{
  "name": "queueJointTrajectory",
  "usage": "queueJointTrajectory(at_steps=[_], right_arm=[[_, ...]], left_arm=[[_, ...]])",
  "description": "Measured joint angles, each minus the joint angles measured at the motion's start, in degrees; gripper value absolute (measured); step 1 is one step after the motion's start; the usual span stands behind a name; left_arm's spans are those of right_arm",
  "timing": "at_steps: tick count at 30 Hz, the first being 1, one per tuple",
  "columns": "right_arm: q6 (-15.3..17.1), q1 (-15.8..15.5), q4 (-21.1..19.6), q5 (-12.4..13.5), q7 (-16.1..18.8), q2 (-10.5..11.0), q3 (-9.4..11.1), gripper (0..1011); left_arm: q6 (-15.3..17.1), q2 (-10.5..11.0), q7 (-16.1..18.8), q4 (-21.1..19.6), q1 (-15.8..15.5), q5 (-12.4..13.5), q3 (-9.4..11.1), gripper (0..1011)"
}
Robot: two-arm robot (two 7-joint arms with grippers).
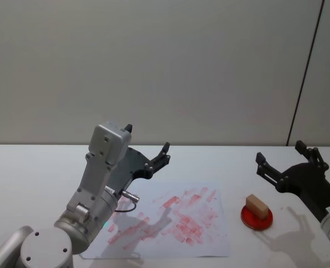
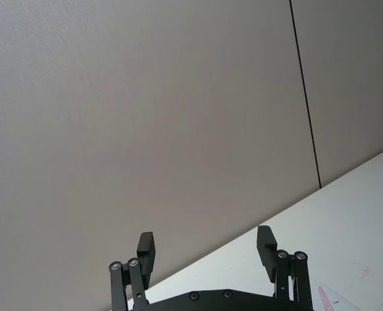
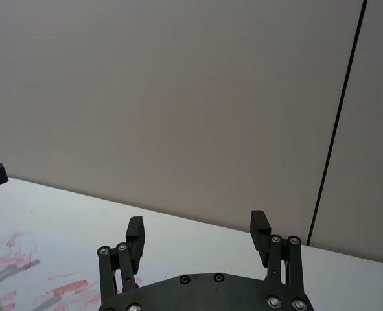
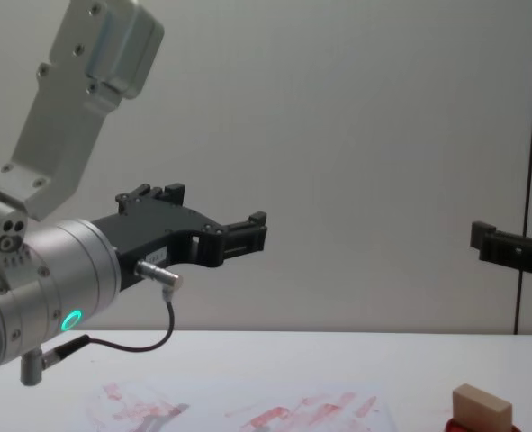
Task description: Use the one hand to pick up the stamp and affix it onto the A4 paper.
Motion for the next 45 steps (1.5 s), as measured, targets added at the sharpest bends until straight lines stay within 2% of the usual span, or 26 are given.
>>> queueJointTrajectory(at_steps=[24,35,45], right_arm=[[0.1,0.1,0.1,0.0,0.3,0.0,0.0,1001],[2.8,1.4,2.2,0.2,4.1,0.4,0.3,1001],[6.1,3.2,6.4,-0.8,9.1,1.2,0.7,1001]], left_arm=[[0.0,0.0,0.0,0.0,0.0,0.0,0.0,1002],[0.0,0.0,0.0,0.0,0.0,0.0,0.0,1002],[0.0,0.0,0.0,0.0,0.0,0.0,0.0,1002]])
